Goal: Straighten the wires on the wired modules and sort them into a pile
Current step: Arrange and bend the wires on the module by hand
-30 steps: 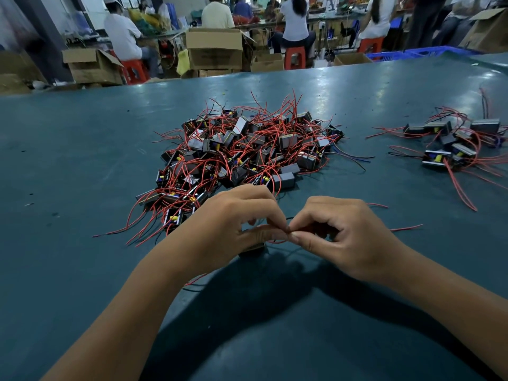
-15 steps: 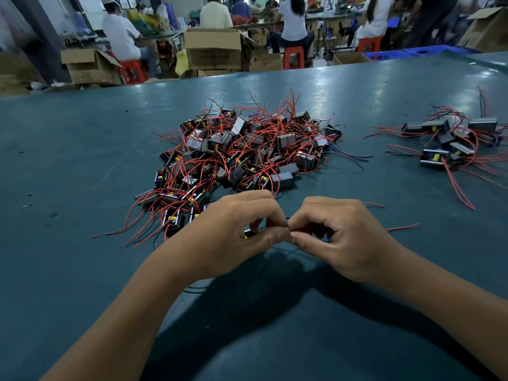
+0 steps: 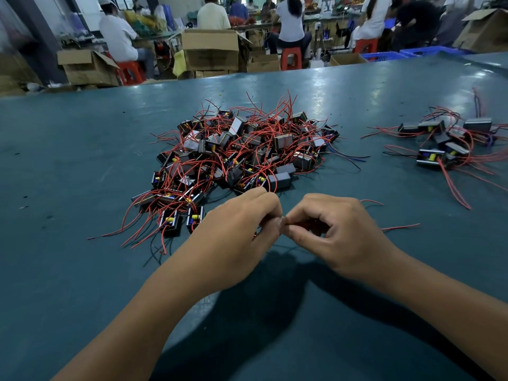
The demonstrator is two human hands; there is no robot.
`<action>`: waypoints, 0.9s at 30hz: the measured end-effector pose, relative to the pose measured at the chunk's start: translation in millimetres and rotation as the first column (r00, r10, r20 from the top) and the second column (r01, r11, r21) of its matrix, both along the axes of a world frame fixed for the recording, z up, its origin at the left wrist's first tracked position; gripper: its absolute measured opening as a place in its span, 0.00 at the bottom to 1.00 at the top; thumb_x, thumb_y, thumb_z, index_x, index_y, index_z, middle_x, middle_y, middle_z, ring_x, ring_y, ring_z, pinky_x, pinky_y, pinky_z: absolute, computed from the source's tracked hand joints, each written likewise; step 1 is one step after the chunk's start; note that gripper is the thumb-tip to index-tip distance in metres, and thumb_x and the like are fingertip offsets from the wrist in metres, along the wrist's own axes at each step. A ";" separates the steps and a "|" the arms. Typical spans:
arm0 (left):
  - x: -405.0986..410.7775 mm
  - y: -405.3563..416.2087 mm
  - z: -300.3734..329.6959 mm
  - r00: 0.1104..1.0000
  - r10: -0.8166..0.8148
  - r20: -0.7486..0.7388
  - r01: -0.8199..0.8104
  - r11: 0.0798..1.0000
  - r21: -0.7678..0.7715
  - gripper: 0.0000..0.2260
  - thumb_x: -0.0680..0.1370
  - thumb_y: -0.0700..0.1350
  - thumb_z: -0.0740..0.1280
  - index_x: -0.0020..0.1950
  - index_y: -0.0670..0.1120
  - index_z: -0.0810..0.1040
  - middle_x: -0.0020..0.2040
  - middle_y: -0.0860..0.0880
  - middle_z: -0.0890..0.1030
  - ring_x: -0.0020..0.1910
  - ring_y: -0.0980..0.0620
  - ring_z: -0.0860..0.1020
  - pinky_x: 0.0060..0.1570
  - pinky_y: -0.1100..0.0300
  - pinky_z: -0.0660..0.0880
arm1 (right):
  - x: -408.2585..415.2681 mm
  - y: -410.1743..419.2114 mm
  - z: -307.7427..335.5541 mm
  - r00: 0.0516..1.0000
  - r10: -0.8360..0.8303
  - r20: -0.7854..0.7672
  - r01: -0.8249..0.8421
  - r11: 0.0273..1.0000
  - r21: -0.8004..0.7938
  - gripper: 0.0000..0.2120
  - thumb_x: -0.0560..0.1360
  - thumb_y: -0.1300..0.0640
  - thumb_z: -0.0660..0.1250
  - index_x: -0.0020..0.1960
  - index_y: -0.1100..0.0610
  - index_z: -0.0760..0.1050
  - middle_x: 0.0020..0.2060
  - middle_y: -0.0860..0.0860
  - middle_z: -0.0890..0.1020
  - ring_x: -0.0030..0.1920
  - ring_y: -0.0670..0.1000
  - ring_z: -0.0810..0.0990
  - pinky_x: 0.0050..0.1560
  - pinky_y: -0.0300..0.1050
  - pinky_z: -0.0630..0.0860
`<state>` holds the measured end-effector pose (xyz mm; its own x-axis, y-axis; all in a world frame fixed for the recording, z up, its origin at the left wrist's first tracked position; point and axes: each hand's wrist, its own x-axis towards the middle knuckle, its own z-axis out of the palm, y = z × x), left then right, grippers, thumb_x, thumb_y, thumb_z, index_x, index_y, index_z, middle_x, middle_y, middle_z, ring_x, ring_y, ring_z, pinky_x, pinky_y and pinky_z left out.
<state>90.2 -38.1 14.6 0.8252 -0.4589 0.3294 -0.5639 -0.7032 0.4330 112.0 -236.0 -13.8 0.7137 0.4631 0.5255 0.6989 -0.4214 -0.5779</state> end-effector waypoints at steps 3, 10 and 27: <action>-0.8 -2.0 -0.9 0.999 0.024 -0.046 -0.027 0.997 -0.069 0.08 0.82 0.46 0.63 0.43 0.50 0.72 0.39 0.54 0.72 0.40 0.54 0.71 0.38 0.61 0.65 | 0.0 0.6 -0.3 1.000 -0.001 -0.002 0.001 1.000 0.018 0.03 0.73 0.64 0.74 0.44 0.57 0.82 0.37 0.41 0.79 0.37 0.37 0.76 0.41 0.26 0.67; 7.4 -3.3 -11.1 0.951 0.002 -0.310 -0.122 0.923 -0.365 0.12 0.82 0.48 0.63 0.38 0.50 0.75 0.28 0.56 0.69 0.27 0.58 0.65 0.29 0.61 0.63 | 1.4 1.0 0.1 0.999 -0.029 0.017 0.029 0.999 0.041 0.03 0.73 0.62 0.75 0.43 0.56 0.82 0.36 0.43 0.80 0.37 0.40 0.77 0.40 0.27 0.67; 24.4 9.6 -25.4 0.988 0.128 -0.086 -0.129 0.992 -0.007 0.08 0.78 0.48 0.71 0.56 0.51 0.80 0.50 0.59 0.77 0.44 0.65 0.73 0.45 0.70 0.68 | 19.7 -24.6 9.9 0.883 0.167 -0.438 -0.027 0.951 0.309 0.07 0.80 0.65 0.64 0.52 0.56 0.79 0.37 0.55 0.82 0.34 0.51 0.82 0.27 0.45 0.79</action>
